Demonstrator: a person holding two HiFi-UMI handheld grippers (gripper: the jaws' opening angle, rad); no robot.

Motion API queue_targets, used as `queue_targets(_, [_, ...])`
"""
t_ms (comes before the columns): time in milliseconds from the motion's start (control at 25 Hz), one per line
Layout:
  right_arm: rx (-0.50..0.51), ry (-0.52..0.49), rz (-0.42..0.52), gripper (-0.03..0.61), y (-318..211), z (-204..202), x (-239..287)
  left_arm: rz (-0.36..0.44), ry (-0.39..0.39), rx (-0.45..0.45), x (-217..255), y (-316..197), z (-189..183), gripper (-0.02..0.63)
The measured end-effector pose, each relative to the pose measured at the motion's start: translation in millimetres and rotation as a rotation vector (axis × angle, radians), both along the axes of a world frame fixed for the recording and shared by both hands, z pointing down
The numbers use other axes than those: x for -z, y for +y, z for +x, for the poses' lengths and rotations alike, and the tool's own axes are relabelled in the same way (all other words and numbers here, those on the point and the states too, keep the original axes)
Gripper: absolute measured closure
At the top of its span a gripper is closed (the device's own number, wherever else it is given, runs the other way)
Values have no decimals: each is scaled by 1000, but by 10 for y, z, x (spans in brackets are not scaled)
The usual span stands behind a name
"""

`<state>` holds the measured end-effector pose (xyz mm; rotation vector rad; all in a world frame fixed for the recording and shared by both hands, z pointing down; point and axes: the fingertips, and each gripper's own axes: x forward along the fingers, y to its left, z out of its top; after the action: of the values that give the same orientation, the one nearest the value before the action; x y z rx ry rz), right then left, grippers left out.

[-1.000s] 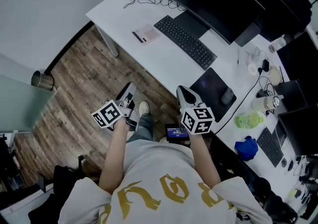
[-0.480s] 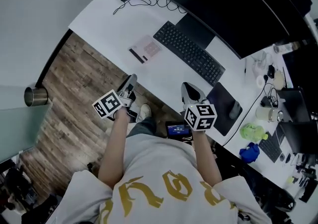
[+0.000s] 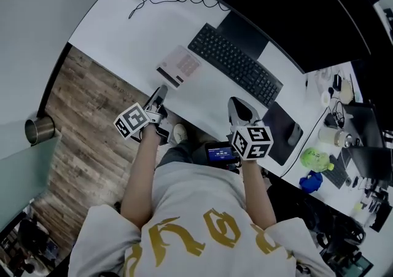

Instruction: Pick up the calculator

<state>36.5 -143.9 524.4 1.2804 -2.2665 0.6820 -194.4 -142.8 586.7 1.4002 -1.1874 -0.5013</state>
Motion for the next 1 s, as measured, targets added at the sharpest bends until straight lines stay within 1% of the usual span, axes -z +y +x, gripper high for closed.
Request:
queue_targets(280, [-16, -12, -7, 552, -137, -2, -17, -35, 45, 16, -142, -169, -8, 494])
queue_targets(400, [-7, -18, -12, 552, -237, -18, -62, -48, 42, 11, -184, -224, 19, 492])
queue_targets(600, [19, -31, -19, 552, -442, -91, -134, -72, 66, 21, -293, -329, 34, 492])
queue_targets(840, [25, -37, -44, 552, -589, -116, -243, -90, 99, 37, -354, -456, 15, 492])
queue_targets(1000, [24, -50, -64, 552, -625, -95, -336, -84, 120, 48, -329, -529, 18, 493])
